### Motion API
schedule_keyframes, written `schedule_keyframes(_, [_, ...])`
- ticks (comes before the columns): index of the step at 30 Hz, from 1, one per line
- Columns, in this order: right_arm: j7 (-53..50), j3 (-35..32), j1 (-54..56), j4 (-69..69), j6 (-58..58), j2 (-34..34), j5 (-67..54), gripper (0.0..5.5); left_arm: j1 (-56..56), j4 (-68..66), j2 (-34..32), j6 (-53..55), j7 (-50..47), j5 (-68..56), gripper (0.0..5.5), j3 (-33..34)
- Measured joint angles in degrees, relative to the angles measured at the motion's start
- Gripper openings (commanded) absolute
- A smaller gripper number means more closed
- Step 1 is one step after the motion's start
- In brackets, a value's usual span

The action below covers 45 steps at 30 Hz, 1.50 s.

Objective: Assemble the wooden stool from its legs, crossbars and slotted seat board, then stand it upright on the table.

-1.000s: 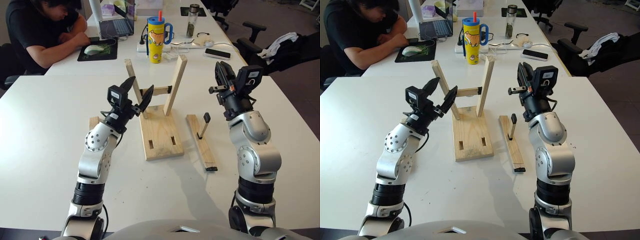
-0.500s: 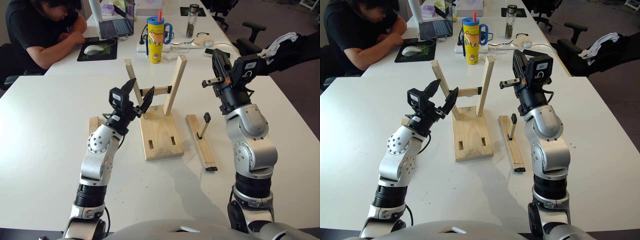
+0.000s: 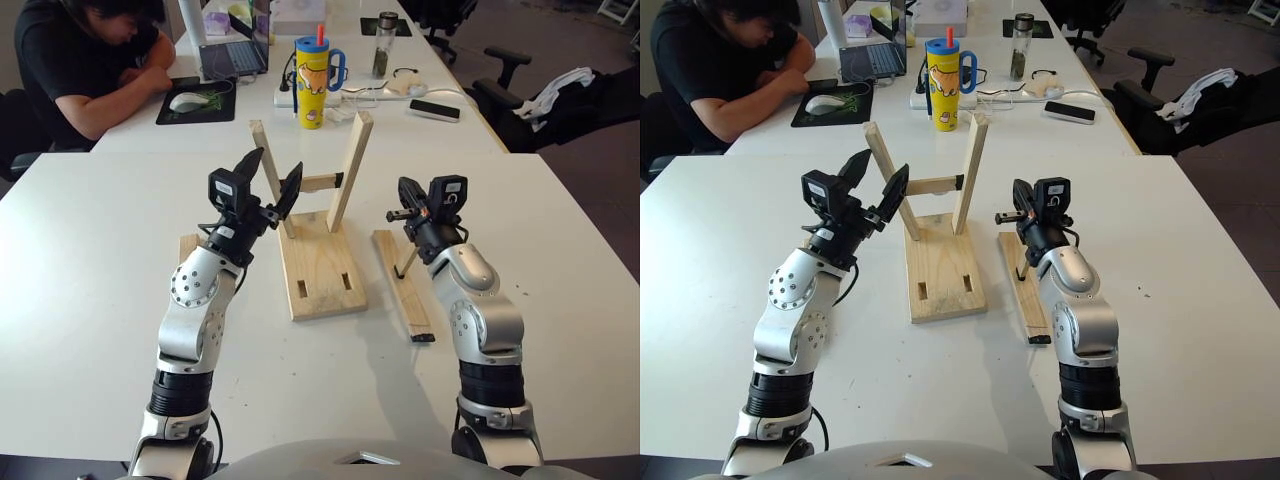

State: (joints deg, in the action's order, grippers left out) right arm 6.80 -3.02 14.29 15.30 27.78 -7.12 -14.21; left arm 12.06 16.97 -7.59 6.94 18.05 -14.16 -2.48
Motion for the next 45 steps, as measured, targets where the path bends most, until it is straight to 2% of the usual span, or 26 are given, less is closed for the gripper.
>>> schedule_keyframes(5, [0.43, -1.08, -0.88, -1.32, -7.34, 0.00, 0.89, 0.00, 0.90, -2.09, 0.03, -0.64, 0.17, 0.25, 3.40, -0.05])
schedule_keyframes(12, [1.41, 1.67, 4.32, 3.42, -8.65, -1.02, 3.13, 0.00, 1.18, -3.18, 0.30, -1.59, -0.32, 2.06, 3.40, -0.49])
schedule_keyframes(16, [5.12, 3.94, 3.72, 10.94, -3.02, -3.18, 0.58, 0.00, 1.72, -5.35, 0.58, -2.14, -1.72, 2.47, 3.93, 0.56])
schedule_keyframes(22, [9.99, 7.17, -8.87, 18.45, 8.95, -8.70, -3.91, 0.00, 0.92, -5.23, 0.61, -1.92, -3.21, 0.67, 4.80, 3.84])
schedule_keyframes(26, [10.31, 2.17, -13.52, 18.83, 21.13, -9.56, -11.32, 0.65, -0.36, -2.40, 0.64, -0.89, -3.91, -0.30, 5.39, 4.25])
schedule_keyframes(32, [10.39, -0.49, -16.60, 19.20, 28.97, -14.82, -11.63, 1.55, -4.30, 0.78, 1.34, -0.23, -5.41, -0.60, 5.40, 4.25])
schedule_keyframes(39, [9.84, 1.41, -16.37, 18.73, 32.18, -17.98, -9.75, 2.55, -5.93, 3.27, 1.95, 0.34, -6.71, -0.40, 5.40, 3.49])
schedule_keyframes(45, [7.22, 1.80, -15.85, 18.11, 32.56, -19.90, -5.62, 2.70, -5.93, 3.10, 1.97, 0.34, -6.58, -0.36, 5.40, 3.29])
